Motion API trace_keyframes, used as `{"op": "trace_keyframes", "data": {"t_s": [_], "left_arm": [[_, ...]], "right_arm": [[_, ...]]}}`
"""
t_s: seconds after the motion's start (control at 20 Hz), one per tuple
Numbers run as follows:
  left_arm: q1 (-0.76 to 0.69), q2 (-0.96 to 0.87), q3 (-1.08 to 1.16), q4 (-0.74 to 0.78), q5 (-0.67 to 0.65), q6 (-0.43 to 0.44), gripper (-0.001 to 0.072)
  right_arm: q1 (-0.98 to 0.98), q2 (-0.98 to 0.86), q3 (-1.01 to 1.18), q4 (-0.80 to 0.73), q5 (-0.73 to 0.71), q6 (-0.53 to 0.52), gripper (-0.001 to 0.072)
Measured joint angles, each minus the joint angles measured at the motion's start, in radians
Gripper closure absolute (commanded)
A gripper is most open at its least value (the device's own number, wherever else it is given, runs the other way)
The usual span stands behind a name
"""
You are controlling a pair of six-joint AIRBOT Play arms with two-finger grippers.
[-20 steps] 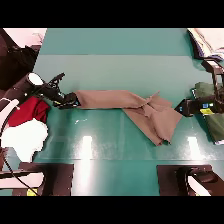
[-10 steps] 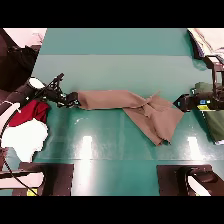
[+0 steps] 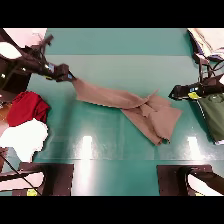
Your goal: Fold the shirts.
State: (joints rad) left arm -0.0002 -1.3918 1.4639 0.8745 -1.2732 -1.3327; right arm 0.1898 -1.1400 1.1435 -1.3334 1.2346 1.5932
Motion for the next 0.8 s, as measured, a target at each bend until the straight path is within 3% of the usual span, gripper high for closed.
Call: {"op": "trace_keyframes", "data": {"t_s": [0.3,0.55,0.65,0.7,0.75,0.8], "left_arm": [[0.0,0.005,0.084,0.009,-0.053,0.004,0.0682],[0.0,0.004,0.094,0.011,-0.063,0.004,0.0683],[0.0,0.004,0.096,0.011,-0.068,0.004,0.0683],[0.0,0.004,0.096,0.011,-0.075,0.005,0.0683],[0.0,0.004,0.096,0.011,-0.079,0.005,0.0682],[0.0,0.004,0.096,0.011,-0.084,0.005,0.0683]], "right_arm": [[-0.116,-0.252,0.078,0.35,-0.015,-0.084,0.0058],[-0.068,-0.438,0.214,0.459,-0.01,-0.098,0.0064],[-0.034,-0.505,0.275,0.443,0.016,-0.074,0.0158],[-0.018,-0.534,0.302,0.422,0.037,-0.057,0.0161],[-0.004,-0.557,0.323,0.401,0.048,-0.047,0.0257],[0.008,-0.575,0.341,0.382,0.053,-0.036,0.0539]]}}
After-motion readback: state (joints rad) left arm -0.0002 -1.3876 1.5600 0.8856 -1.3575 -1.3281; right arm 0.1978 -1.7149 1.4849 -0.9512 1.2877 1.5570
